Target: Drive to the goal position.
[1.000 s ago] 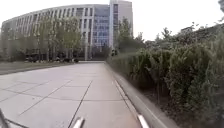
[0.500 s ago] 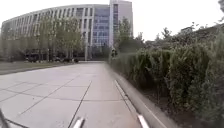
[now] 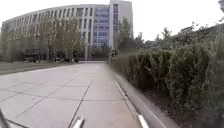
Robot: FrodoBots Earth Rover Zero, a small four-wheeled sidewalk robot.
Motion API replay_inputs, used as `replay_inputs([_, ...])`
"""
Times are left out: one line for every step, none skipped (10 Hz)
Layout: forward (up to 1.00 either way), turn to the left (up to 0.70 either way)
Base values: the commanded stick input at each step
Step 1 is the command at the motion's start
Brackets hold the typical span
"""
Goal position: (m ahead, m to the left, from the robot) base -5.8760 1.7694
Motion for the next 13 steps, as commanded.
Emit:
replay_inputs([0.02,0.00])
replay_inputs([0.04,0.00])
replay_inputs([0.04,0.00])
replay_inputs([0.02,0.00])
replay_inputs([0.00,0.00])
replay_inputs([0.00,0.00])
replay_inputs([0.00,0.00])
replay_inputs([0.01,0.00])
replay_inputs([0.03,0.00])
replay_inputs([0.01,0.00])
replay_inputs([0.03,0.00])
replay_inputs([0.02,0.00])
replay_inputs([0.00,0.00])
